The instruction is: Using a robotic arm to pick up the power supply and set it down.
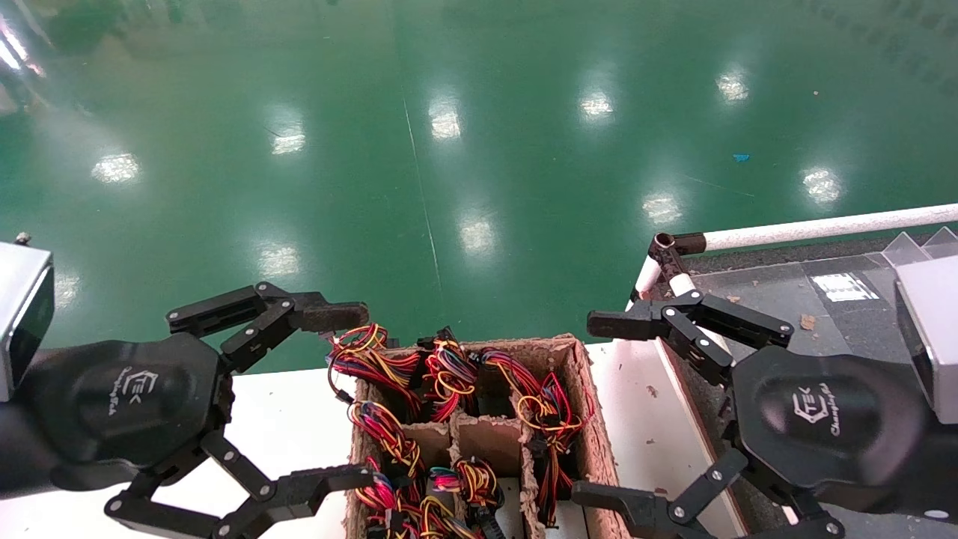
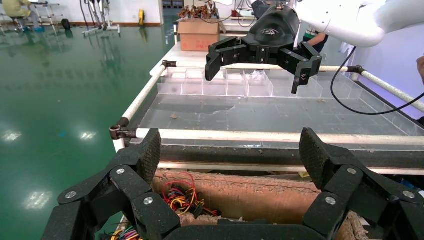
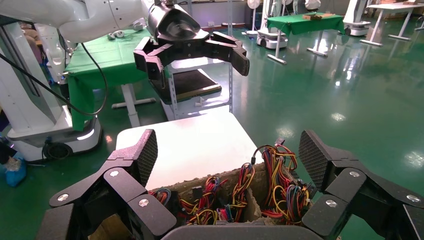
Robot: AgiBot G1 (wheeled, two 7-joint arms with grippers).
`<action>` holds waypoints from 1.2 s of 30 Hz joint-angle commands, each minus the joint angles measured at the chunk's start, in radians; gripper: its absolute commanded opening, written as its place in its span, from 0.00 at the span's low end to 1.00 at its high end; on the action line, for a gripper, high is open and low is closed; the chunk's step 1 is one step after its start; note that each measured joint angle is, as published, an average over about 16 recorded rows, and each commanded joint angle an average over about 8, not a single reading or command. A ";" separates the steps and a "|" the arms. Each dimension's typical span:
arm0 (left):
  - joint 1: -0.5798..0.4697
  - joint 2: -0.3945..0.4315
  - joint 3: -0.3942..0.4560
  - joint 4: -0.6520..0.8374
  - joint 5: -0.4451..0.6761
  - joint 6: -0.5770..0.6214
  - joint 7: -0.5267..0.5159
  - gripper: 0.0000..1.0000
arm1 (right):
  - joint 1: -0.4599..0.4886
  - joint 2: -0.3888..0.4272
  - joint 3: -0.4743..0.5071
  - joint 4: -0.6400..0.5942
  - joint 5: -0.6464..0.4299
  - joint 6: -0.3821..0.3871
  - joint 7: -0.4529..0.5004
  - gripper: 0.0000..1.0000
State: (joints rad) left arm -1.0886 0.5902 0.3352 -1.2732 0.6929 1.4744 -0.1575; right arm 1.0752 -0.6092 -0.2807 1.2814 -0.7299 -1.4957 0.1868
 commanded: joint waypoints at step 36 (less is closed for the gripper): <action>0.000 0.000 0.000 0.000 0.000 0.000 0.000 0.00 | 0.000 0.000 0.000 0.000 0.000 0.000 0.000 1.00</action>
State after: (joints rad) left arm -1.0886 0.5902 0.3352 -1.2732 0.6929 1.4744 -0.1575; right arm 1.0752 -0.6092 -0.2807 1.2814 -0.7299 -1.4957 0.1868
